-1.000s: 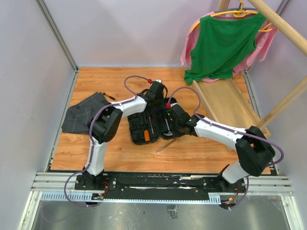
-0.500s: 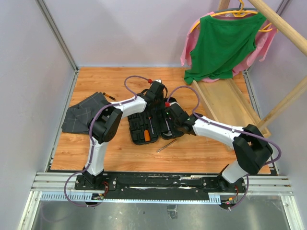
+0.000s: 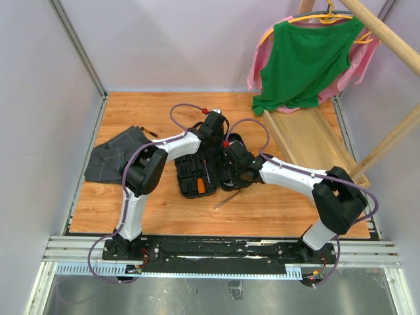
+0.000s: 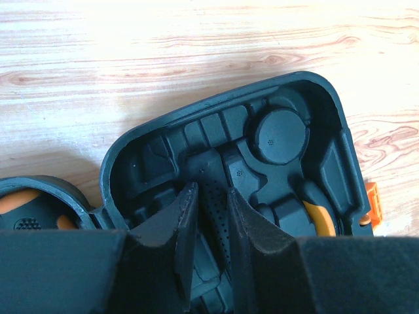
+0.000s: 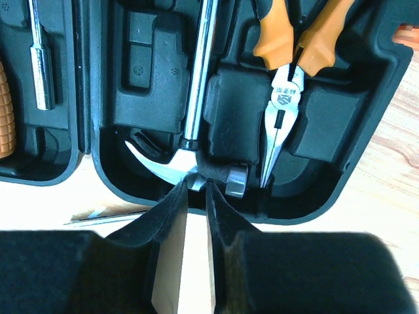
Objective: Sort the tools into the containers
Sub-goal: Adjust the hammer in the storage box.
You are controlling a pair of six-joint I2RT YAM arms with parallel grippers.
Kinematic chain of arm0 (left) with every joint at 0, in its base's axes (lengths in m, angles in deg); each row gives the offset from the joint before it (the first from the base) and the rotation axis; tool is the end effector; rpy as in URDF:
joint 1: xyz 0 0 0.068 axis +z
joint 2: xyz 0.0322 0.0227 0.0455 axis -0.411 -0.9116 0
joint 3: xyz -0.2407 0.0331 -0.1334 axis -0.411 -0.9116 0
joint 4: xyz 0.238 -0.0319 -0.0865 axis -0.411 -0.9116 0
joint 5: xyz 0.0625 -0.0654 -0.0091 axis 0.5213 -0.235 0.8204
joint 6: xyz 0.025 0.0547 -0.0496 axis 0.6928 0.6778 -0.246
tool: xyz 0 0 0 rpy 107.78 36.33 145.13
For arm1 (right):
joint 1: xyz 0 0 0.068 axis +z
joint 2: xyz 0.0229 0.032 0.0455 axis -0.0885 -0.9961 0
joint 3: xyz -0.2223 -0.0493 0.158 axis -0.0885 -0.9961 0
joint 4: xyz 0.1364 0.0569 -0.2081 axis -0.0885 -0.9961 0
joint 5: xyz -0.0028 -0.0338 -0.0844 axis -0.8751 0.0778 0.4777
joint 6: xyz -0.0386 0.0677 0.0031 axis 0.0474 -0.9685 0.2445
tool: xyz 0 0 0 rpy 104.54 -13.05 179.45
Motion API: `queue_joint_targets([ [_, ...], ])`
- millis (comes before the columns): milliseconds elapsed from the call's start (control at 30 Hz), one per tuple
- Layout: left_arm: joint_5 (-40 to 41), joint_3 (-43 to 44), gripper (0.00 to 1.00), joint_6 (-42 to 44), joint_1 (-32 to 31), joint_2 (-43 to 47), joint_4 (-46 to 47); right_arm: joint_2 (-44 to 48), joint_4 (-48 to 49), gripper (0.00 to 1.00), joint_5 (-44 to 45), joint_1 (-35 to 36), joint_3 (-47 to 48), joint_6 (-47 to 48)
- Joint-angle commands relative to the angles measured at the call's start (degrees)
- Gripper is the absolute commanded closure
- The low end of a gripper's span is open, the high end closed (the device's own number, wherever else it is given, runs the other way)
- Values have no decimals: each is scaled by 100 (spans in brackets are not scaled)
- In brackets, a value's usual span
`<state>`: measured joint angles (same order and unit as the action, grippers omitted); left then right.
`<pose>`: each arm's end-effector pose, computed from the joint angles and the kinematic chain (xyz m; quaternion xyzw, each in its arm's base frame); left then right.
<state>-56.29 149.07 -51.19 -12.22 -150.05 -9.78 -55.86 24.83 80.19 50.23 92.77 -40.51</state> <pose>0.3930 -0.2788 0.1550 0.0168 0.9238 -0.1541 0.3500 0.2417 0.2325 0.1766 -0.1562 0.9441 0.1192 0.2645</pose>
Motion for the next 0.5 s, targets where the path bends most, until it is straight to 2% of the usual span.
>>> queue_joint_targets([
  [0, -94, -79, 73, 115, 28, -4, -36, -358, -225, 82, 112, 19, -85, -118],
  [467, -148, -79, 74, 176, 28, -38, -9, -1051, 263, 84, -438, -316, -943, -159],
])
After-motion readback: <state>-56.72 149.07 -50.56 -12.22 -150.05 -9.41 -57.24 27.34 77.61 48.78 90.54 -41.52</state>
